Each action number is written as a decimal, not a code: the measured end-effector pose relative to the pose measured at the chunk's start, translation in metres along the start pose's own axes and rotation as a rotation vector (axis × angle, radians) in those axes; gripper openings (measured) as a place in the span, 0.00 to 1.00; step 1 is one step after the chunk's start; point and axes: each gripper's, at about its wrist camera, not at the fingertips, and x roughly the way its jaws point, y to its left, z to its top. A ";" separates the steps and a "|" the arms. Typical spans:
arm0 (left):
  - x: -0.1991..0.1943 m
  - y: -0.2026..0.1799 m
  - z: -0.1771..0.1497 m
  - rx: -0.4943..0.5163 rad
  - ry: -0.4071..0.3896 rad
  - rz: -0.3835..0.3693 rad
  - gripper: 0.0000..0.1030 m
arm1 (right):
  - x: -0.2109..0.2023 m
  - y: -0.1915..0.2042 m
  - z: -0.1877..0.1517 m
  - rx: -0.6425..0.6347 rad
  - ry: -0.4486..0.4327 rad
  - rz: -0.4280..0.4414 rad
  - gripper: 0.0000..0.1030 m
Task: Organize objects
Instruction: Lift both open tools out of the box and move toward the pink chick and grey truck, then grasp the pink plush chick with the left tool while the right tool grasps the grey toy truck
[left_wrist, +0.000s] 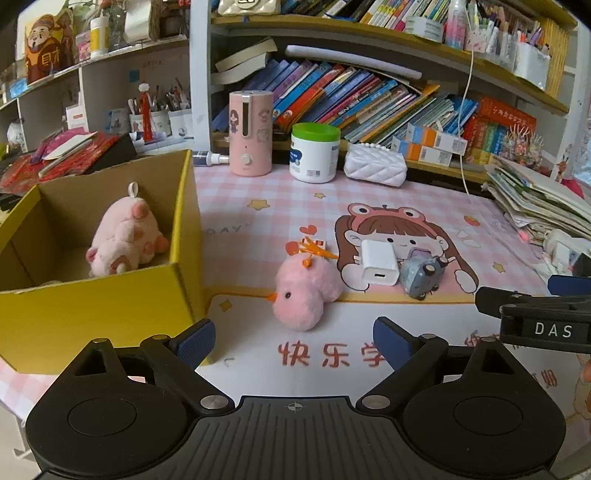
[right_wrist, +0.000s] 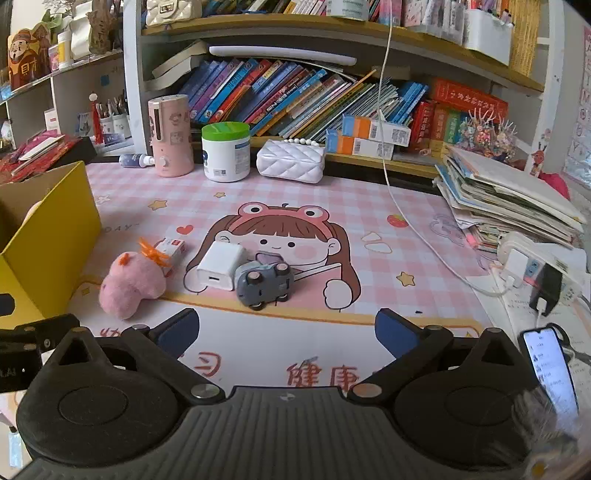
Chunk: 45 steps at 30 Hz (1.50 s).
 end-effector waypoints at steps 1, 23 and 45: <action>0.004 -0.003 0.002 0.004 0.002 0.003 0.88 | 0.003 -0.003 0.002 0.000 0.003 0.006 0.98; 0.118 -0.033 0.031 0.067 0.096 0.146 0.78 | 0.043 -0.034 0.009 -0.045 0.056 0.099 0.97; 0.049 -0.013 0.023 -0.024 0.082 0.008 0.57 | 0.128 0.000 0.025 -0.229 0.063 0.257 0.74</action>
